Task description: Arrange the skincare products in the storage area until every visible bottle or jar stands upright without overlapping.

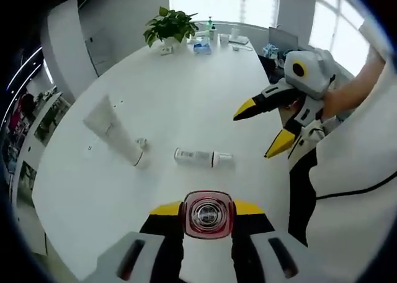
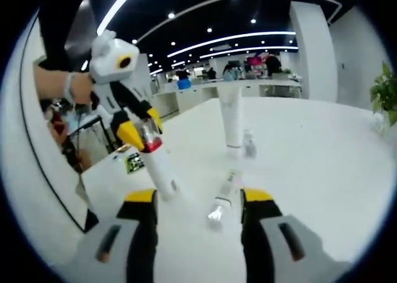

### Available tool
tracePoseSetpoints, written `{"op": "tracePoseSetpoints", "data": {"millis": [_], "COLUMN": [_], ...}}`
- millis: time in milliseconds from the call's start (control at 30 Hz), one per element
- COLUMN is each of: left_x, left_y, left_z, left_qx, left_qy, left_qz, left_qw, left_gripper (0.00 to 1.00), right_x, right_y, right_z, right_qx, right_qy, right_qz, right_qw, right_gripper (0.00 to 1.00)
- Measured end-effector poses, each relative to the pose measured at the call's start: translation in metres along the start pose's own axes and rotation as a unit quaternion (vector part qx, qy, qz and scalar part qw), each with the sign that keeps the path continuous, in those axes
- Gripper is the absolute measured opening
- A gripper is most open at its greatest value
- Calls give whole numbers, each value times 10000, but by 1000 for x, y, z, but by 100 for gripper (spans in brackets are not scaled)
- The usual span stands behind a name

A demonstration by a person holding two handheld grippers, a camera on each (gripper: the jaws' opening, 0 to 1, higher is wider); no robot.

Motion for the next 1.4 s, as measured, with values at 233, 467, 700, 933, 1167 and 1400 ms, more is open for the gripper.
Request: {"op": "tracePoseSetpoints", "data": {"millis": [233,467,700,933,1167,1400], "left_x": [-6,-23,-48,-73,-98,-123], "left_y": [1,5,9,8,5,1], "left_z": [3,-2,-8,-13,-15,-17], "left_qx": [-111,-65,-21,12,-16,-31], "left_qy": [-52,25,18,-108,-244,-348], "left_qz": [40,29,-94,-134,-130,-186], "left_qw": [9999,10000,10000,9999,9996,9992], "left_gripper": [27,27,27,27,27,27], "right_x": [1,2,5,4,9,13], "right_y": [4,7,11,14,19,26], "right_z": [1,3,2,0,1,4], "right_qx": [-13,-22,40,97,110,126], "right_qy": [-11,-39,-108,-136,-193,-288], "right_qz": [43,76,150,182,320,477], "right_qw": [10000,10000,9998,9997,9992,9984], "right_gripper": [51,51,50,49,49,50]}}
Point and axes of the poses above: the point that each gripper's makers call its tool centre point, and the gripper's own axes: y roughly backward along the fingers, x roughly to its right, z roughly out of its underside, the point moved 2 cm from there along y, roughly backward along the fingers, and after that the axes turned 14 degrees about -y, right-handed, at the moved point
